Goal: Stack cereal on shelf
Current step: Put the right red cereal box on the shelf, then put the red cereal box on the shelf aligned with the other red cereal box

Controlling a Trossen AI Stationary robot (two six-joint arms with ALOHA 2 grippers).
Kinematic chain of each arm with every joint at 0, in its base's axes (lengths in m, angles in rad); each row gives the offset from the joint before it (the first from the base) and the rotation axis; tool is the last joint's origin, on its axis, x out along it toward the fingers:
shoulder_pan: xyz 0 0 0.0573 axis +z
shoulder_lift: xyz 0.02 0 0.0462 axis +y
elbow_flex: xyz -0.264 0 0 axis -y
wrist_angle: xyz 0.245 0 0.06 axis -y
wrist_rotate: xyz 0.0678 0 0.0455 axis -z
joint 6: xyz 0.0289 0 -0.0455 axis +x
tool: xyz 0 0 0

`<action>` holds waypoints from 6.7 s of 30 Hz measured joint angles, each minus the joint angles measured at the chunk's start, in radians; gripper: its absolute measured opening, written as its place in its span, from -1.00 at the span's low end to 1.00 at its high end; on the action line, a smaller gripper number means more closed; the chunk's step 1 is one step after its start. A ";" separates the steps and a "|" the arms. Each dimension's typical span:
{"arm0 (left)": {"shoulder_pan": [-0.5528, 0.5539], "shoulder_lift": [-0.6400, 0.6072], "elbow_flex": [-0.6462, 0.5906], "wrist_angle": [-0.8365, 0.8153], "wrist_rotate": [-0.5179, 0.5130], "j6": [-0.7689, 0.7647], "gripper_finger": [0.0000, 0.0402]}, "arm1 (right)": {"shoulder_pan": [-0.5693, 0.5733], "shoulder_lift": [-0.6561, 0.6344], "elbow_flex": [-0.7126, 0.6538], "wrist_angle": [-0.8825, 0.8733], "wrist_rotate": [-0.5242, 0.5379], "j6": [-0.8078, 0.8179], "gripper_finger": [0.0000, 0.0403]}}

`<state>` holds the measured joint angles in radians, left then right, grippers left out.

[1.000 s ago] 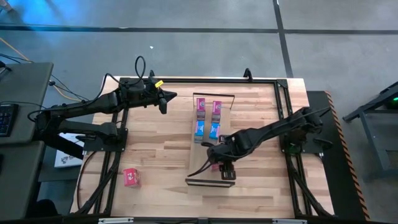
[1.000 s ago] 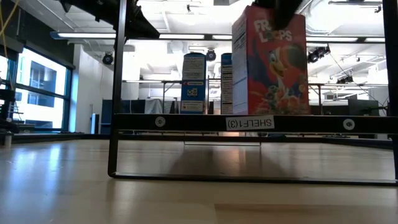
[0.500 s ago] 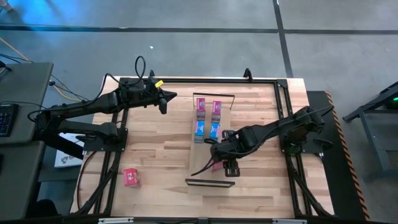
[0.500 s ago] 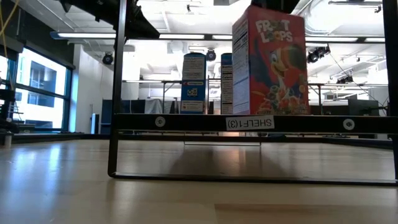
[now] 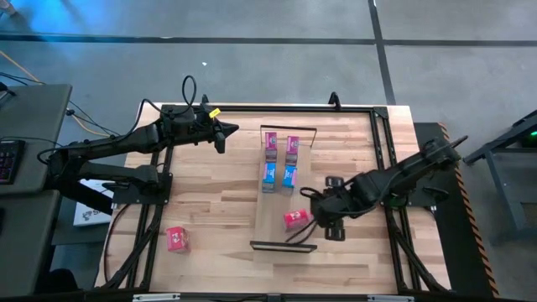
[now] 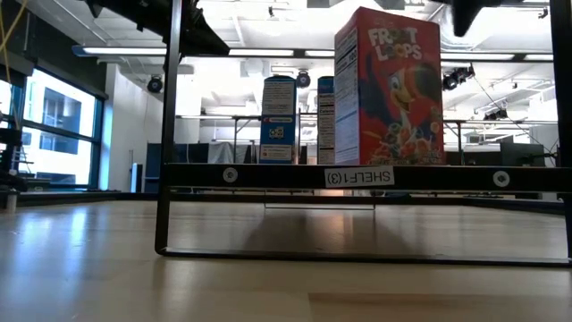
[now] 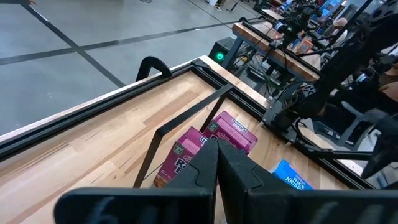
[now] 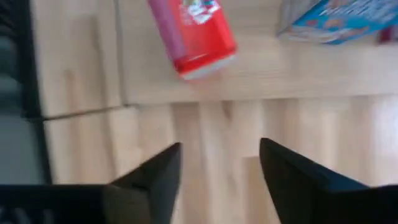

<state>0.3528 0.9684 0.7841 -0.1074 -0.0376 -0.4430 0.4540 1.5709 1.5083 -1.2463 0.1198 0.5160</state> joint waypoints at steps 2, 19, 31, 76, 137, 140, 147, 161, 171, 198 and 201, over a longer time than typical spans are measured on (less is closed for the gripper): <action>0.000 0.000 0.000 0.000 0.000 -0.002 -1.00 | 0.011 -0.063 -0.093 0.113 -0.022 0.087 -0.14; 0.000 0.000 0.000 0.001 -0.004 -0.052 -1.00 | 0.105 -0.263 -0.592 0.848 -0.008 0.573 -0.98; 0.000 0.000 0.000 0.001 -0.008 -0.072 -1.00 | 0.101 -0.228 -0.614 0.930 0.056 0.559 -1.00; 0.000 0.000 0.000 -0.001 -0.018 -0.077 -1.00 | -0.043 -0.159 -0.614 0.912 -0.010 0.399 -1.00; -0.504 -0.165 0.003 -0.372 0.318 -0.631 0.12 | -0.153 -0.667 -0.614 0.245 0.490 0.568 -1.00; -0.601 -0.165 0.003 -0.508 0.317 -0.837 0.12 | -0.153 -0.667 -0.614 0.219 0.490 0.582 -1.00; -0.832 -0.208 0.046 -0.824 0.124 -1.243 0.12 | -0.153 -0.667 -0.614 0.142 0.501 0.579 -1.00; -1.198 0.078 0.265 -1.172 0.015 -1.736 -0.04 | -0.153 -0.667 -0.614 0.049 0.526 0.526 -1.00; -1.306 0.250 0.265 -1.110 0.061 -1.921 -0.12 | -0.153 -0.667 -0.614 0.049 0.524 0.504 -1.00; -1.264 0.256 0.265 -1.133 0.052 -1.867 0.29 | -0.153 -0.667 -0.614 0.050 0.525 0.523 -1.00; -1.264 0.256 0.265 -1.121 0.056 -1.860 0.38 | -0.153 -0.667 -0.614 0.050 0.527 0.518 -1.00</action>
<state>-0.9113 1.2247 1.0492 -1.2281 0.0188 -2.3032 0.3008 0.9043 0.8944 -1.1965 0.6464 1.0343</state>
